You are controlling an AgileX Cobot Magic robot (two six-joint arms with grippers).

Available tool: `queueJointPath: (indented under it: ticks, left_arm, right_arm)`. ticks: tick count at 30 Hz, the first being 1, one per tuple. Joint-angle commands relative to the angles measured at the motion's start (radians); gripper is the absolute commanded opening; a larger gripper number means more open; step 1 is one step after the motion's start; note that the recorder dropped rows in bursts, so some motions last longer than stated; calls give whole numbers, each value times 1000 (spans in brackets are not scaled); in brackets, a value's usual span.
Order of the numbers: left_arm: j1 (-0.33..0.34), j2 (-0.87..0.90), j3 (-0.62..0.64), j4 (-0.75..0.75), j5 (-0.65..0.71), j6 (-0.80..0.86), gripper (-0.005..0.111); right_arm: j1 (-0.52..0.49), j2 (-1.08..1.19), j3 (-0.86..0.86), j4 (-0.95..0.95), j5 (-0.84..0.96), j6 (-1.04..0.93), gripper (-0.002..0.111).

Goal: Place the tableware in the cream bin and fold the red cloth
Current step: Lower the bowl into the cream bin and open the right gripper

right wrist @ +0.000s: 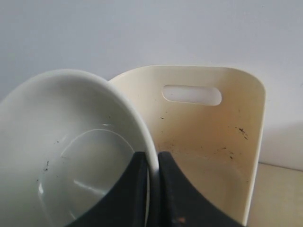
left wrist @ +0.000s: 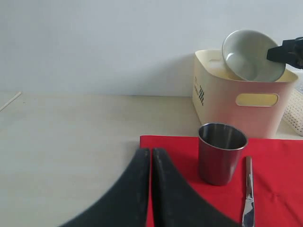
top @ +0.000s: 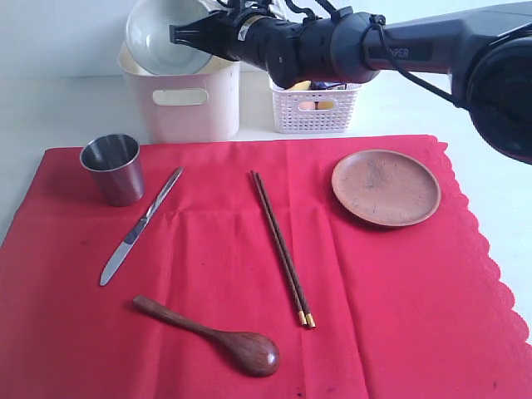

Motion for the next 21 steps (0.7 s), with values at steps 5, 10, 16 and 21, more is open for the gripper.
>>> queueJointPath:
  ticks: [5, 10, 16, 21]
  left_arm:
    - [3, -7, -1, -6, 0, -1, 4]
    - [3, -7, -1, -6, 0, -1, 4]
    - [3, -7, -1, -6, 0, -1, 4]
    - [3, -7, -1, -6, 0, -1, 4]
  right_arm:
    - [0, -4, -8, -6, -41, -10, 0]
    - [0, -4, -8, -6, -40, -10, 3]
    - [0, -4, -8, -6, -40, -10, 23]
    - [0, -4, -8, -12, -40, -35, 38]
